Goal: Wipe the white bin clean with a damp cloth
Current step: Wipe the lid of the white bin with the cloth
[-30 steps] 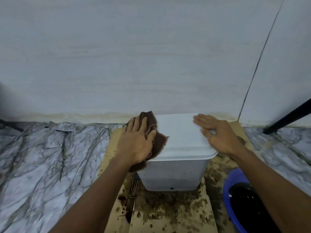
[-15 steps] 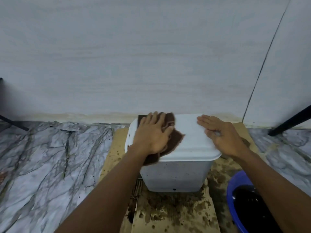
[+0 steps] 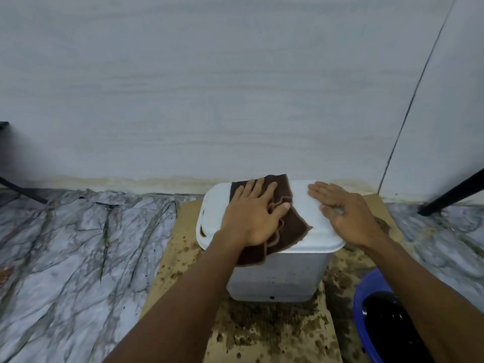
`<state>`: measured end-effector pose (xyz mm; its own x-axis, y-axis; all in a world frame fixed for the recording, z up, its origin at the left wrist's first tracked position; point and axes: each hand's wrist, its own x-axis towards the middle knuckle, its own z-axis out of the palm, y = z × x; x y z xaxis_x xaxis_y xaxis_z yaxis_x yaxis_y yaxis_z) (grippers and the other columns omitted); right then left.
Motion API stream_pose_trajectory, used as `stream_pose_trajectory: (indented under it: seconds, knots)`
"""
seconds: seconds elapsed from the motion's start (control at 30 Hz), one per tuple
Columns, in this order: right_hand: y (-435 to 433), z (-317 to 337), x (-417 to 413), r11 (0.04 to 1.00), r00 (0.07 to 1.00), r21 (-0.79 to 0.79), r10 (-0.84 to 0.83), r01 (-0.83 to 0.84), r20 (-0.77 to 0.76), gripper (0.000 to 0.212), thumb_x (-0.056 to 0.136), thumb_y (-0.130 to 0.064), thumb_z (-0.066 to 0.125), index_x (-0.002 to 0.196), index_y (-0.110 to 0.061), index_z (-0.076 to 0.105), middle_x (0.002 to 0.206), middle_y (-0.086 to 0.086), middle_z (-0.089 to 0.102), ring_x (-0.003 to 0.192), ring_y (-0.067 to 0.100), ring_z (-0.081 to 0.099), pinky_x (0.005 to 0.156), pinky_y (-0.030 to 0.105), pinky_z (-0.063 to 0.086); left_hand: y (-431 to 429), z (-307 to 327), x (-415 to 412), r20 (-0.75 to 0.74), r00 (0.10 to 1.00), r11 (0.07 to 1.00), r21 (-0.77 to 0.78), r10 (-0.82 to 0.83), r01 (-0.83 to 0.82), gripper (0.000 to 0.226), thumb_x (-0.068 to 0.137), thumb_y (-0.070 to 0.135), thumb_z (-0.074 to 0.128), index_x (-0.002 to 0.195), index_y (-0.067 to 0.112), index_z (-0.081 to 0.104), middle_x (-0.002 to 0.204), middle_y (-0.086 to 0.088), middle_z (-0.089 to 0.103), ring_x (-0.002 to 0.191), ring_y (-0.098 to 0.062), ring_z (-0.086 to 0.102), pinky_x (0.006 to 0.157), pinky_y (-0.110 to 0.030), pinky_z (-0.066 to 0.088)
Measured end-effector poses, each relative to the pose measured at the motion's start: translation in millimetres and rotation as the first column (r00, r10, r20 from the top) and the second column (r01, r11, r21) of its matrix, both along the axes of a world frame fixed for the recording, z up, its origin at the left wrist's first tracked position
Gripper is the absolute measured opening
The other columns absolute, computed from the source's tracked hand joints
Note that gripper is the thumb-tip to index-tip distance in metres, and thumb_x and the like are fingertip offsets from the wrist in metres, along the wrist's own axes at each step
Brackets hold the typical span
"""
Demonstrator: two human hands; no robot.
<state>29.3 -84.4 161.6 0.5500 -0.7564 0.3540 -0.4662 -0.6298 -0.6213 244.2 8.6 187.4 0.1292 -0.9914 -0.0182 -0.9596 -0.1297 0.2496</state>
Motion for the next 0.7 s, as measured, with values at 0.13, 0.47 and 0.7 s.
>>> stream_pose_trajectory:
  seconds: [0.13,0.47,0.7]
  knots:
    - [-1,-4,-1,1.000,1.000,0.002,0.009,-0.009,0.011,0.038,0.095,0.007,0.058,0.130,-0.007,0.065,0.136,-0.009,0.051,0.136,0.010,0.041,0.119,0.025,0.021,8,3,34,-0.071,0.995,0.997,-0.002,0.075,-0.076,0.073,0.102,0.065,0.024,0.163,0.030,0.005,0.171,0.000,0.002,0.158,-0.018,-0.003,0.128,-0.042,0.000]
    - [-2,-6,1,1.000,1.000,0.000,-0.008,0.008,0.025,0.038,0.094,0.007,0.058,0.128,-0.007,0.066,0.135,-0.007,0.054,0.135,0.010,0.042,0.115,0.015,0.018,20,-5,29,0.006,0.999,0.999,-0.038,0.032,-0.032,0.077,0.102,0.065,0.020,0.162,0.026,-0.006,0.171,-0.001,-0.007,0.156,-0.018,-0.012,0.127,-0.037,-0.008]
    - [0,-3,-2,0.999,1.000,-0.042,0.006,-0.006,0.014,0.040,0.092,0.007,0.062,0.128,-0.010,0.068,0.137,-0.003,0.058,0.136,0.013,0.045,0.122,0.037,0.026,2,-5,-40,0.073,0.996,0.998,-0.033,-0.052,0.055,0.070,0.102,0.065,0.013,0.163,0.031,0.009,0.171,-0.006,-0.003,0.157,-0.026,-0.009,0.127,-0.044,-0.006]
